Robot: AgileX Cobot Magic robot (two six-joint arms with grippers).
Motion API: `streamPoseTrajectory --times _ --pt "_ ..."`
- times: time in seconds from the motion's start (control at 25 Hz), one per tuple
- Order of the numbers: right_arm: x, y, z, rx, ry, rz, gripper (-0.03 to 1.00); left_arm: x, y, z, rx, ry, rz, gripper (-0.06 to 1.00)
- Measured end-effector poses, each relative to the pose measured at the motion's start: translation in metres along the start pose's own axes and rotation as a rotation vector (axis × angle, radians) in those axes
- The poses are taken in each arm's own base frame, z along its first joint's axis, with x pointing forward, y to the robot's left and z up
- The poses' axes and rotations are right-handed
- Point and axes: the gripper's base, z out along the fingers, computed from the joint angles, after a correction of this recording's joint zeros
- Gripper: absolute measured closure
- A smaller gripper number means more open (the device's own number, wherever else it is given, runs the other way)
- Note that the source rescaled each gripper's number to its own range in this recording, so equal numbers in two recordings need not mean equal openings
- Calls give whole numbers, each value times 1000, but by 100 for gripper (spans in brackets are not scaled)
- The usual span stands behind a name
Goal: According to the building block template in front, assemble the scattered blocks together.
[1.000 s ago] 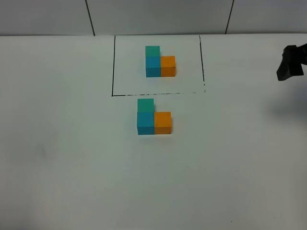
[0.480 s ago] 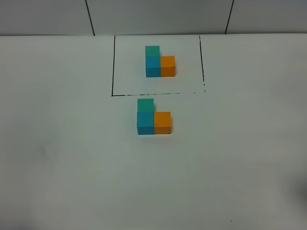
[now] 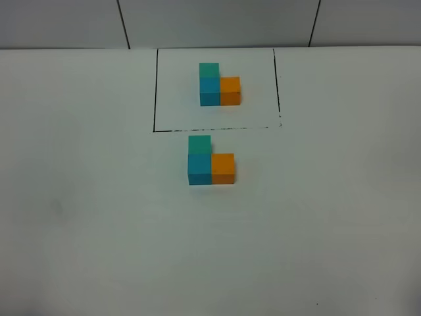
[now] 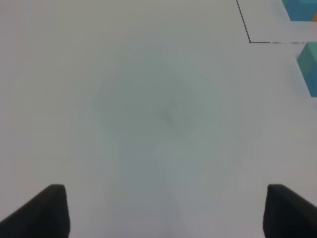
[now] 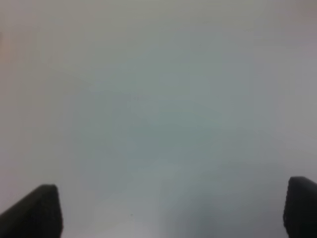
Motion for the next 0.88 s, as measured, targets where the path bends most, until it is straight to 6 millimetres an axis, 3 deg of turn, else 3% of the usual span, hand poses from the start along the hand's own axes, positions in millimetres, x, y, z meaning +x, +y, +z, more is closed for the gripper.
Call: streamPoseTrajectory --times 0.6,0.88 --pt "26 2 -29 2 -235 -25 16 0 0 0 0 0 0 28" --pt "28 2 -30 2 -249 -22 16 0 0 0 0 0 0 28"
